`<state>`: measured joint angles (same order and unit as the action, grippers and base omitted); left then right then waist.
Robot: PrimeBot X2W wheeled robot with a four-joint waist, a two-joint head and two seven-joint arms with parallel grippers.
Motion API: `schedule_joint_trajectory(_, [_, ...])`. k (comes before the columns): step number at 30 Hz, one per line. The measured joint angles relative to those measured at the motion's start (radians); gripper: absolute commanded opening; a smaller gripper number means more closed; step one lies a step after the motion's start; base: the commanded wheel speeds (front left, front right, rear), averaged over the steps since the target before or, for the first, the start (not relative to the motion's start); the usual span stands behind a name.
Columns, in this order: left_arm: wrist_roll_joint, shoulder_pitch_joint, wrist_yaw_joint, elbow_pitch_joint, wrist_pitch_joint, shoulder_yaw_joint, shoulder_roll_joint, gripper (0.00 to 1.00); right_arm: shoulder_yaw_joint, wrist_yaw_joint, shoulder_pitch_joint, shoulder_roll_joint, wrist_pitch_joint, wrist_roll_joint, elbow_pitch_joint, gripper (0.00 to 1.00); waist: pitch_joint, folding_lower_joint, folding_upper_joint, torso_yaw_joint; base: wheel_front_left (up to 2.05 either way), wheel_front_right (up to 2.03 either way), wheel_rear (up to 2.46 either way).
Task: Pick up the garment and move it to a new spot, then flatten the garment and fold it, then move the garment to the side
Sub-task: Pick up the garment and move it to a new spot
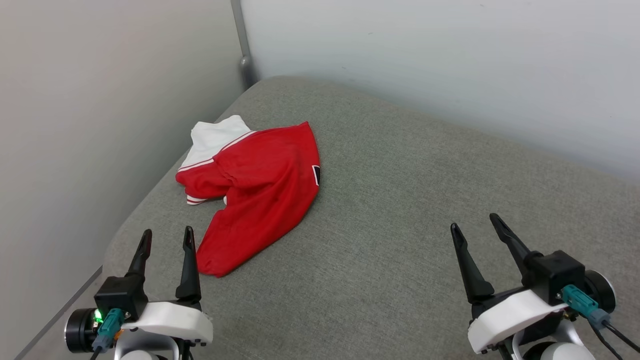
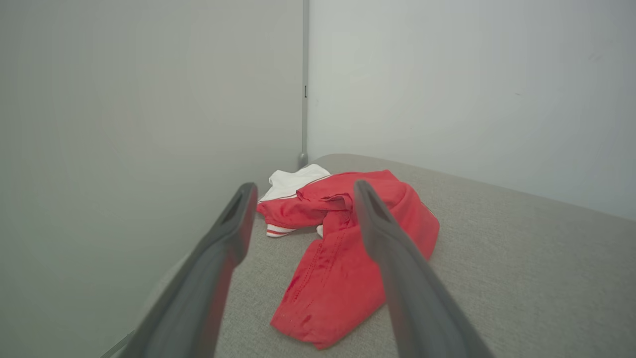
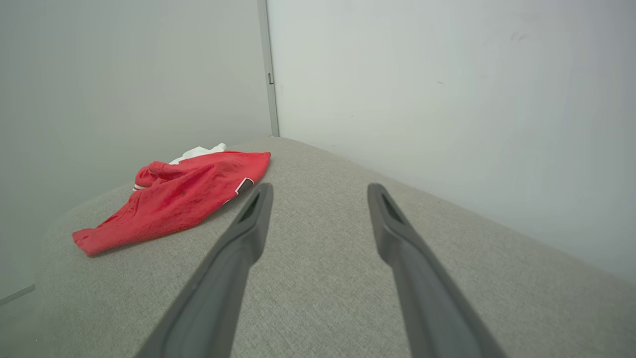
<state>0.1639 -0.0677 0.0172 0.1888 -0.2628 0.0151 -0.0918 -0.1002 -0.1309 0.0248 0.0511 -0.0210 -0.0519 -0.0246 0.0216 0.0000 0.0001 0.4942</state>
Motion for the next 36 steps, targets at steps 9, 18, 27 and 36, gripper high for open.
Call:
schedule_joint_trajectory(9, [0.010, -0.092, 0.000, -0.017, 0.000, 0.034, -0.021, 1.00, -0.010, 0.000, 0.052, 0.000, 0.022, 0.009, -0.009, 1.00, 0.050, 0.0000, 0.0000, -0.042, 0.00, 0.00, 0.00])
schedule_joint_trajectory(18, [0.090, -0.392, 0.054, 0.059, 0.085, 0.115, -0.169, 1.00, -0.032, 0.000, 0.166, 0.001, 0.036, 0.047, -0.043, 1.00, 0.201, 0.0001, 0.0000, -0.137, 0.00, 0.00, 0.00])
schedule_joint_trajectory(27, [0.279, -0.531, 0.106, 0.233, 0.401, 0.132, -0.304, 1.00, -0.009, 0.000, 0.246, 0.002, 0.021, 0.092, -0.058, 1.00, 0.388, 0.0002, 0.0000, -0.244, 0.00, 0.00, 0.00])
schedule_joint_trajectory(36, [0.441, -0.558, 0.112, 0.440, 0.689, 0.103, -0.382, 1.00, -0.004, 0.000, 0.264, 0.002, -0.004, 0.095, -0.038, 1.00, 0.512, 0.0003, 0.0000, -0.327, 0.00, 0.00, 0.00])
